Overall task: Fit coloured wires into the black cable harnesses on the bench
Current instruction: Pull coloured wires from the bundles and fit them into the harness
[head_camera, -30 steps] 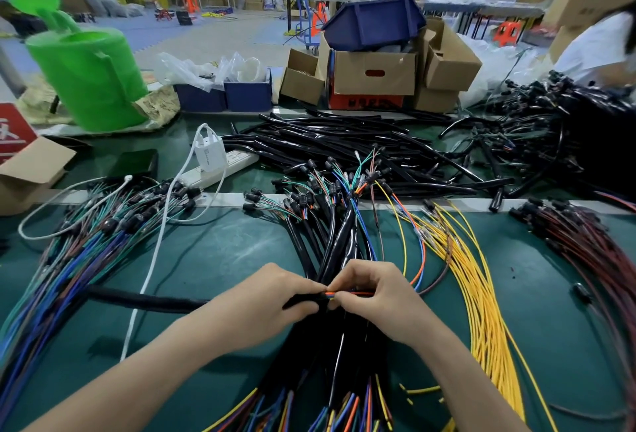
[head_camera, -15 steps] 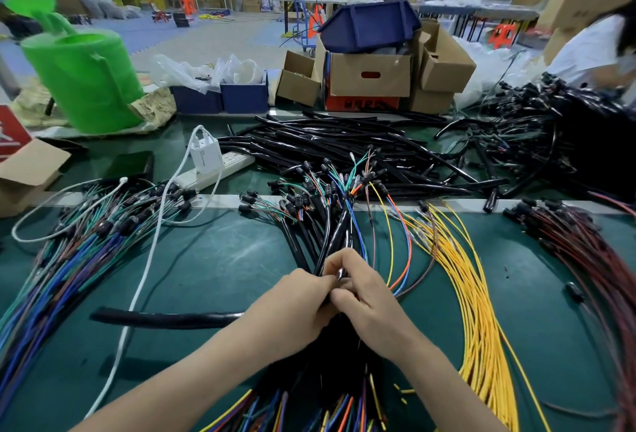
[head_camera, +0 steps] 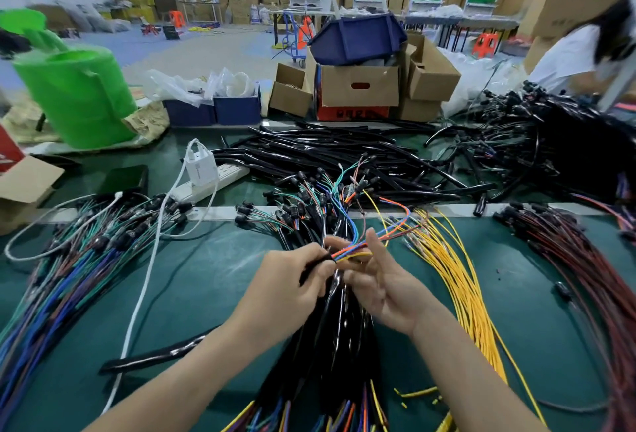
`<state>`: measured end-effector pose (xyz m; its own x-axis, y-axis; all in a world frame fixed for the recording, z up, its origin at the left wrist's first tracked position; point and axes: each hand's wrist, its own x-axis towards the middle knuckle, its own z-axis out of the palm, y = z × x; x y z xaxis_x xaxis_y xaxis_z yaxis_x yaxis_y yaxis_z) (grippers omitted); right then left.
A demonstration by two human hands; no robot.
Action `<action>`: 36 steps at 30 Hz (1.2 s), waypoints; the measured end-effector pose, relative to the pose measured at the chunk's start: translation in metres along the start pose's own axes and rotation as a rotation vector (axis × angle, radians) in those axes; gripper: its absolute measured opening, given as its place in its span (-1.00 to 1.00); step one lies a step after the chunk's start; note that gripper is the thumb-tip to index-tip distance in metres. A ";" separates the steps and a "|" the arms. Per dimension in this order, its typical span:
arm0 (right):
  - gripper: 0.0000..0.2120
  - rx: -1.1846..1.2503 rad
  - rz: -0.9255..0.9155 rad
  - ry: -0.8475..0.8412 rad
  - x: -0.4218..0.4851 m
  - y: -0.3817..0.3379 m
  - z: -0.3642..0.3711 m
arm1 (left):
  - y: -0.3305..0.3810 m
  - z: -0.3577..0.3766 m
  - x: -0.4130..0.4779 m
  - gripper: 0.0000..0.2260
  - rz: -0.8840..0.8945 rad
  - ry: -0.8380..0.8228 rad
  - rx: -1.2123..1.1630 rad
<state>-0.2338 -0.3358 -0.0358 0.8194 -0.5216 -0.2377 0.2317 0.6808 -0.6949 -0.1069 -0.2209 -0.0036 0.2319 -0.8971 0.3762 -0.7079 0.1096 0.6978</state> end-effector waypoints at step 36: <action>-0.80 -0.156 -0.041 0.082 -0.007 -0.017 0.014 | -0.024 -0.023 -0.023 -0.78 -0.302 -0.481 -0.336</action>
<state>-0.2359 -0.3361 -0.0128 0.7642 -0.5916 -0.2569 0.1747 0.5733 -0.8005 -0.0799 -0.1931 -0.0143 0.0084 -0.9920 -0.1258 -0.3940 -0.1189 0.9114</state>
